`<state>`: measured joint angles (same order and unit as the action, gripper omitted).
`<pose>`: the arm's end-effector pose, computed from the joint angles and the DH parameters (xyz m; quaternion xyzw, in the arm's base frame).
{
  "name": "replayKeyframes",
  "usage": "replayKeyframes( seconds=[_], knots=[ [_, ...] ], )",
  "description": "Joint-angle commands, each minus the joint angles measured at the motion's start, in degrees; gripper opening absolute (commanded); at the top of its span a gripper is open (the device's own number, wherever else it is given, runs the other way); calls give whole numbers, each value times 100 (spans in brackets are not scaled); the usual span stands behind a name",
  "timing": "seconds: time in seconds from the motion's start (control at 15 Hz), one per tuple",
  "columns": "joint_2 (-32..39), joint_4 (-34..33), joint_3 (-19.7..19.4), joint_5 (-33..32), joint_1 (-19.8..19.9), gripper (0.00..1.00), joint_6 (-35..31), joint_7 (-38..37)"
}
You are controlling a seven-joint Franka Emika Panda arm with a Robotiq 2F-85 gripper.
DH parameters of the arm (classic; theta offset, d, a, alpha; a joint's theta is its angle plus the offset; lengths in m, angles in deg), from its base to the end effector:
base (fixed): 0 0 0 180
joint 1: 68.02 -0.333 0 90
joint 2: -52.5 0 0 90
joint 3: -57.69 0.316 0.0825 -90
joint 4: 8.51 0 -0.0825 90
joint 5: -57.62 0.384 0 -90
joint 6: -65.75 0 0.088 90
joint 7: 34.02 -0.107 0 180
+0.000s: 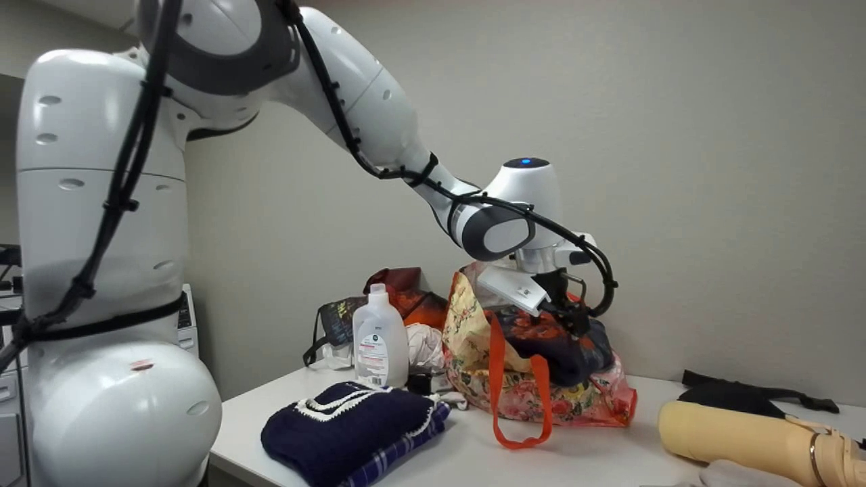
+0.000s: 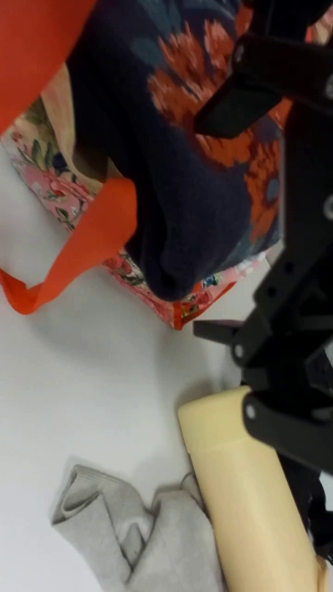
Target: Put the clothes in the bag
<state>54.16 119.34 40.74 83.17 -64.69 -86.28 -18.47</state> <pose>0.5222 -0.2049 0.3994 -0.9491 0.2097 -0.2243 0.0704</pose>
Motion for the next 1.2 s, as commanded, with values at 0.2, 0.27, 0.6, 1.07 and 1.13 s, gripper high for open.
replayKeyframes(
  seconds=[0.2, 0.27, 0.6, 1.07, 1.13],
  knots=[
    [1070, -569, 156, 874, 212, 100, -721, 25],
    [1203, -644, 189, 1080, 231, 100, -780, 55],
    [1703, -1150, 397, 2338, 429, 100, -985, 155],
    [1954, -1311, 692, 3422, 627, 49, -1114, 652],
    [1973, -1276, 720, 3495, 622, 87, -1086, 693]
  ],
)
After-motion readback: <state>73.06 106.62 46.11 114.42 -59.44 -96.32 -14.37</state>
